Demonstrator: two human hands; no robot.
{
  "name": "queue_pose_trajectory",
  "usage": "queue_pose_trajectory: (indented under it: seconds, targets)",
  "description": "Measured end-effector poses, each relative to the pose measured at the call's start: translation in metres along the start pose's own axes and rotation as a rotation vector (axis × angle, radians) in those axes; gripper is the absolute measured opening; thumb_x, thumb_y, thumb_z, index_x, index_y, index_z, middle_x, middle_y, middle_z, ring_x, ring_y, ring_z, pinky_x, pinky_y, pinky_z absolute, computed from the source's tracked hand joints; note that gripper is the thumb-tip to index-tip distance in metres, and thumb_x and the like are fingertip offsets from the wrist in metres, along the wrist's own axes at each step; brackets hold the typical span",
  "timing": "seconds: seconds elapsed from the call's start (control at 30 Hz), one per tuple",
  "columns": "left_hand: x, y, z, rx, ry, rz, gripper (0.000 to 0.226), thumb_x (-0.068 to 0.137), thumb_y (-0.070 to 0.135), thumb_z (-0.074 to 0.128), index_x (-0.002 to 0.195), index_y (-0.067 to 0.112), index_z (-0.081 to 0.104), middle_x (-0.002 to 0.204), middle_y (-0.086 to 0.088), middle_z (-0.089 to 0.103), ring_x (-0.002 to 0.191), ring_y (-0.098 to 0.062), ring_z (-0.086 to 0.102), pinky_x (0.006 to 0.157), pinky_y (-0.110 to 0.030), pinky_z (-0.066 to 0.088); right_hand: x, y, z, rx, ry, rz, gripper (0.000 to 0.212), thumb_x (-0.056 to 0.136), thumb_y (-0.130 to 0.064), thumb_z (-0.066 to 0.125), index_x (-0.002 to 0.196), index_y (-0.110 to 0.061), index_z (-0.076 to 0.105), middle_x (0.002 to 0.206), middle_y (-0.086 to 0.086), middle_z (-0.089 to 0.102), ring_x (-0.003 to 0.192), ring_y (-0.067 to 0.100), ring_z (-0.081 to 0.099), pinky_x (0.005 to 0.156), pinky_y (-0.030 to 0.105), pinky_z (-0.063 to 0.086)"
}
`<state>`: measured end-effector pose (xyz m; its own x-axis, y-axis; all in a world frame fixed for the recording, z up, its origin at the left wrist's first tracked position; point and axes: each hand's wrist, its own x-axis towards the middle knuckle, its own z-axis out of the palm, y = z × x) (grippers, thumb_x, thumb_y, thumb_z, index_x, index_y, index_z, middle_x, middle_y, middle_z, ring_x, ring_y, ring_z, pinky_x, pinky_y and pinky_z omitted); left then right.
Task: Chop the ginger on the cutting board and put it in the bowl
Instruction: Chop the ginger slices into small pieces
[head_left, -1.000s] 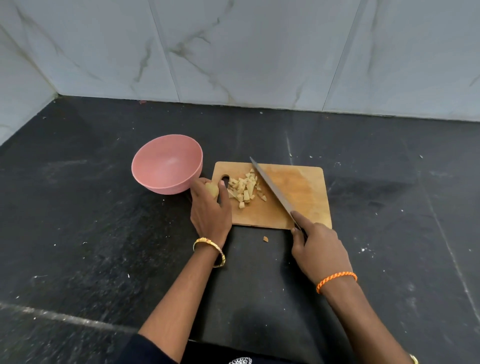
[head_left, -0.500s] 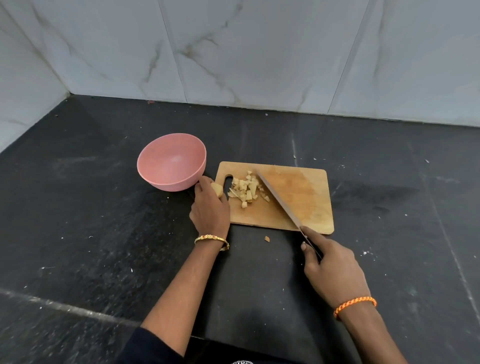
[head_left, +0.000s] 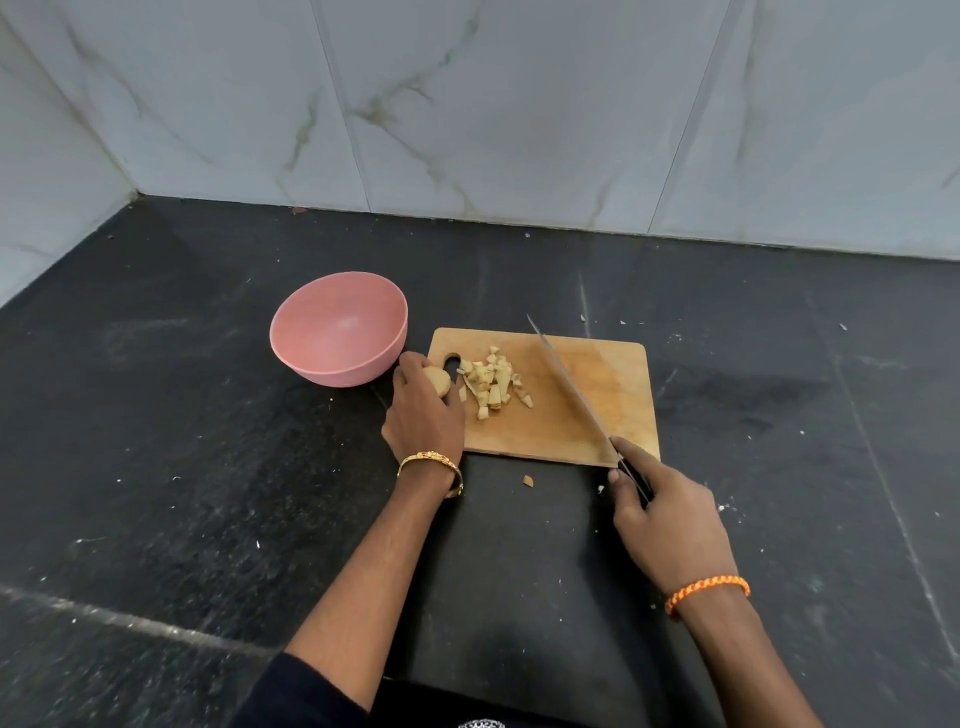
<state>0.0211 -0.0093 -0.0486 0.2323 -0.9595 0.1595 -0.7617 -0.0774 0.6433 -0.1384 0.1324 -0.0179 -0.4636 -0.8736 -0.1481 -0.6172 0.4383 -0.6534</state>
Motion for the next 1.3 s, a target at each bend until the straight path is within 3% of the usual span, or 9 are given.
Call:
queue_pose_trajectory:
  seconds: [0.1,0.23,0.47,0.57,0.67,0.83,1.07,1.2,1.3]
  targets:
    - [0.010,0.003,0.000,0.024,0.012,0.031,0.027,0.087,0.018,0.060,0.106,0.014,0.041,0.106,-0.007,0.056,0.089,-0.031,0.060,0.063,-0.035,0.038,0.012,-0.009,-0.002,-0.039,-0.019,-0.008,0.040,0.092,-0.024,0.050,0.130,-0.037,0.053,0.085,0.002,0.062,0.078,0.023,0.060,0.069,0.032,0.050]
    - [0.021,0.008,0.004,0.051,-0.024,0.058,0.028,0.089,0.028,0.058,0.104,0.013,0.040,0.102,-0.008,0.058,0.089,-0.035,0.060,0.065,-0.039,0.042,0.016,-0.016,-0.002,-0.041,-0.038,-0.026,0.040,0.093,-0.023,0.050,0.131,-0.037,0.053,0.094,0.003,0.065,0.086,0.025,0.062,0.075,0.034,0.053]
    - [0.016,0.010,0.012,0.065,-0.077,0.076,0.037,0.088,0.041,0.055,0.109,0.015,0.038,0.108,-0.006,0.058,0.090,-0.035,0.060,0.065,-0.036,0.037,0.013,-0.011,0.001,-0.048,-0.058,-0.019,0.040,0.093,-0.026,0.050,0.131,-0.038,0.052,0.103,0.005,0.067,0.075,0.023,0.063,0.074,0.036,0.056]
    - [0.016,0.011,0.010,-0.023,-0.019,0.036,0.031,0.089,0.037,0.055,0.106,0.015,0.040,0.104,-0.007,0.059,0.090,-0.033,0.060,0.065,-0.035,0.037,0.015,-0.014,0.001,-0.081,-0.061,-0.030,0.041,0.094,-0.027,0.048,0.132,-0.039,0.050,0.094,0.002,0.064,0.078,0.025,0.062,0.074,0.038,0.055]
    - [0.014,0.008,0.001,-0.077,0.025,0.027,0.028,0.086,0.023,0.062,0.104,0.014,0.043,0.102,-0.007,0.059,0.091,-0.027,0.059,0.065,-0.033,0.041,0.022,-0.018,-0.002,-0.169,-0.074,-0.048,0.042,0.094,-0.028,0.045,0.134,-0.041,0.047,0.100,0.002,0.061,0.087,0.024,0.061,0.075,0.034,0.051]
    - [-0.004,-0.002,-0.005,0.053,-0.028,0.051,0.029,0.084,0.022,0.064,0.105,0.017,0.042,0.104,-0.003,0.057,0.090,-0.025,0.060,0.070,-0.038,0.046,0.021,-0.020,-0.011,-0.304,-0.133,-0.101,0.042,0.095,-0.031,0.045,0.134,-0.046,0.043,0.091,-0.005,0.048,0.093,0.023,0.058,0.071,0.031,0.046]
    - [-0.011,-0.003,0.001,0.044,-0.034,0.030,0.031,0.087,0.029,0.061,0.107,0.018,0.041,0.109,-0.002,0.058,0.091,-0.026,0.061,0.071,-0.042,0.047,0.008,-0.006,-0.028,-0.211,-0.159,-0.057,0.041,0.092,-0.027,0.053,0.130,-0.045,0.050,0.108,-0.001,0.062,0.097,0.022,0.058,0.081,0.036,0.051]
    - [-0.009,-0.004,-0.001,0.035,-0.005,0.039,0.029,0.087,0.031,0.060,0.106,0.017,0.042,0.106,-0.003,0.059,0.090,-0.026,0.061,0.068,-0.037,0.043,-0.005,0.002,-0.023,-0.062,-0.061,0.008,0.041,0.091,-0.022,0.055,0.129,-0.038,0.054,0.103,0.003,0.065,0.094,0.023,0.059,0.079,0.033,0.050]
    - [0.001,-0.003,-0.003,0.076,-0.004,0.027,0.028,0.086,0.022,0.061,0.107,0.016,0.043,0.108,-0.004,0.059,0.092,-0.029,0.060,0.066,-0.035,0.039,-0.010,0.007,-0.018,-0.009,-0.029,0.040,0.040,0.091,-0.022,0.056,0.127,-0.038,0.056,0.091,-0.003,0.059,0.078,0.016,0.058,0.070,0.029,0.046]
